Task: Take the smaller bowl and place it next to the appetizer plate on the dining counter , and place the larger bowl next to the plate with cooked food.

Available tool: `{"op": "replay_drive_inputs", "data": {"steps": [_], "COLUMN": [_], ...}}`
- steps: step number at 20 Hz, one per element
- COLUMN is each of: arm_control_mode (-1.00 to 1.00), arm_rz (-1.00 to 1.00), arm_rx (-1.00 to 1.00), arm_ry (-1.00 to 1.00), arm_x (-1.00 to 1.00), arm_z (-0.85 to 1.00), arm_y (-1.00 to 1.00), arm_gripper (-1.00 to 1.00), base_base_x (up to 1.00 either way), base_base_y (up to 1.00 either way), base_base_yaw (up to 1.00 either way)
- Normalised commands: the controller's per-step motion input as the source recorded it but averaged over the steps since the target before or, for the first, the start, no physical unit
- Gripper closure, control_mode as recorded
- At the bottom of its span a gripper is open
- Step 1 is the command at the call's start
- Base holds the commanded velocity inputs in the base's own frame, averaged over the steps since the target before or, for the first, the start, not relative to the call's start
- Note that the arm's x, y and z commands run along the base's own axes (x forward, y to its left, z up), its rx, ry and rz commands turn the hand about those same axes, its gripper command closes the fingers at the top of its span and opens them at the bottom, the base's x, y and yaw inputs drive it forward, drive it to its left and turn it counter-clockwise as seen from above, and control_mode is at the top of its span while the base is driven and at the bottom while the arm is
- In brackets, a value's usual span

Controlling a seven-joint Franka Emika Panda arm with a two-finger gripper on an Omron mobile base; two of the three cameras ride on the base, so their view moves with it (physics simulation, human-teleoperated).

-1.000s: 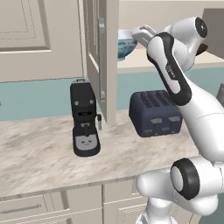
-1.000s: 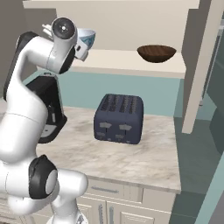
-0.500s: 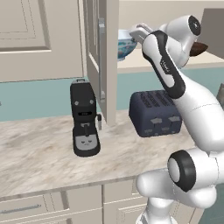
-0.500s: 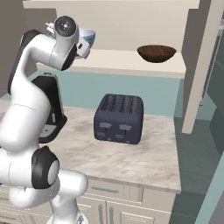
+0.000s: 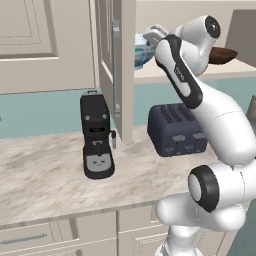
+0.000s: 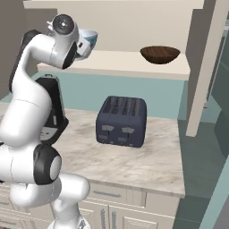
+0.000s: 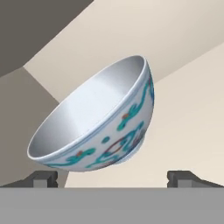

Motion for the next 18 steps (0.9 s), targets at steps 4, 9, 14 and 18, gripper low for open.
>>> {"op": "replay_drive_inputs", "data": {"steps": [4, 9, 14, 18], "arm_control_mode": [-1.00, -1.00, -1.00, -1.00], "arm_rz": [-0.04, -0.04, -0.07, -0.07], "arm_rx": [0.00, 0.00, 0.00, 0.00], "arm_ry": [0.00, 0.01, 0.04, 0.06], "arm_x": [0.26, 0.31, 0.29, 0.18], "arm_z": [0.00, 0.01, 0.02, 0.00], "arm_y": [0.16, 0.03, 0.00, 0.00], "arm_gripper": [-1.00, -1.00, -1.00, -1.00], "base_base_x": [0.00, 0.00, 0.00, 0.00], "base_base_y": [0.00, 0.00, 0.00, 0.00], "base_base_yaw": [0.00, 0.00, 0.00, 0.00]}}
